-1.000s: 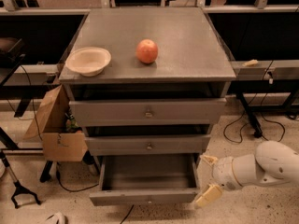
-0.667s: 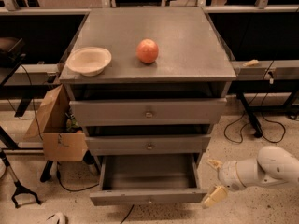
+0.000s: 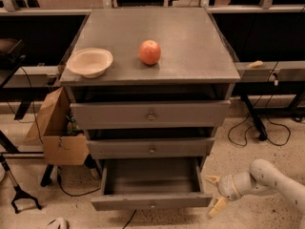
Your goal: Close bottom drawer
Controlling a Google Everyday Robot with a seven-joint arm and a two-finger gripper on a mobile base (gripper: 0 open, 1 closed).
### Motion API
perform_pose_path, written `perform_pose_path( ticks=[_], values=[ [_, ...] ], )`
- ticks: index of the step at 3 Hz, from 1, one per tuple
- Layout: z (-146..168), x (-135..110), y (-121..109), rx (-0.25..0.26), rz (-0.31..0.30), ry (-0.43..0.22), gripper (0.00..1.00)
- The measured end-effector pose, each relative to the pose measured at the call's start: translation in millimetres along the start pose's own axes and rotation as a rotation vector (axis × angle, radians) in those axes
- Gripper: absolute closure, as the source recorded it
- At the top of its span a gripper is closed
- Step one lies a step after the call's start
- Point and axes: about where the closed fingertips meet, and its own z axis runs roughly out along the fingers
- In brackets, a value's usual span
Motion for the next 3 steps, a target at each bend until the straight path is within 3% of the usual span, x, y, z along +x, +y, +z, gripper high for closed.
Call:
perform_pose_path(
  ticks=[2, 3],
  values=[
    [19.3, 21.6, 3.9, -0.03, 0.008, 0.018, 0.0],
    [38.5, 61.3, 7.3, -0.043, 0.035, 0.011, 0.0]
  ],
)
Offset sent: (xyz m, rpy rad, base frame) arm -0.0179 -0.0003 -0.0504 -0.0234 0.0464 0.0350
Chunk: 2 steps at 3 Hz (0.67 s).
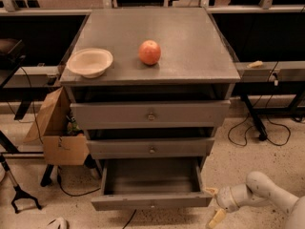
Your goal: Close bottom drawer
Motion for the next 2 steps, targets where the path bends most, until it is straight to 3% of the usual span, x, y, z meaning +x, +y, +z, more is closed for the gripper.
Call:
perform_pose_path(
  ticks=[2],
  values=[
    [18.2, 39.3, -14.6, 0.041, 0.052, -0.01, 0.42]
  ],
)
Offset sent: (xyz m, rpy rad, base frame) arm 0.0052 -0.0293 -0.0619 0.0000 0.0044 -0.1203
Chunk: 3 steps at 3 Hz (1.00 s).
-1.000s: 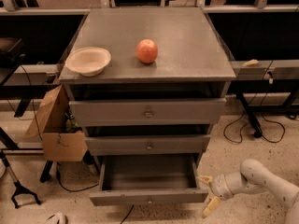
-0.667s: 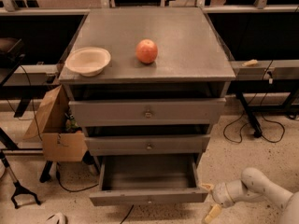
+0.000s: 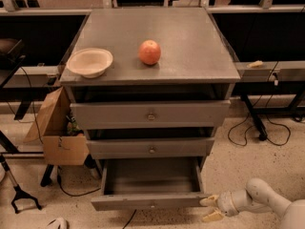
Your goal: Close bottom drawer
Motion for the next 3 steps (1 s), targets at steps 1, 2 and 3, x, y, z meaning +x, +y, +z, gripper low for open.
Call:
perform_pose_path(
  ticks=[1, 2, 3],
  values=[
    [5.6, 6.5, -10.9, 0.021, 0.014, -0.024, 0.66],
    [22.3, 16.7, -27.3, 0.035, 0.031, -0.043, 0.89],
    [37.5, 33.2, -41.3, 0.051, 0.051, -0.056, 1.0]
  ],
)
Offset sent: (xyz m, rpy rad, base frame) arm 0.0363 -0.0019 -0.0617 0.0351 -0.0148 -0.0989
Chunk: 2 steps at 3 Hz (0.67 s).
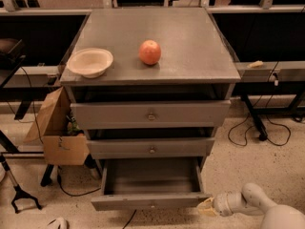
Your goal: Close bottom drawer
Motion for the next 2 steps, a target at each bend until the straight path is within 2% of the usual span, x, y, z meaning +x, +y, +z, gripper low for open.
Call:
perform_pose_path(
  ticks=[1, 2],
  values=[
    [11.9, 13.5, -11.7, 0.029, 0.021, -0.013, 1.0],
    [17.4, 11.4, -18.7, 0.062, 0.021, -0.038, 0.81]
  ],
)
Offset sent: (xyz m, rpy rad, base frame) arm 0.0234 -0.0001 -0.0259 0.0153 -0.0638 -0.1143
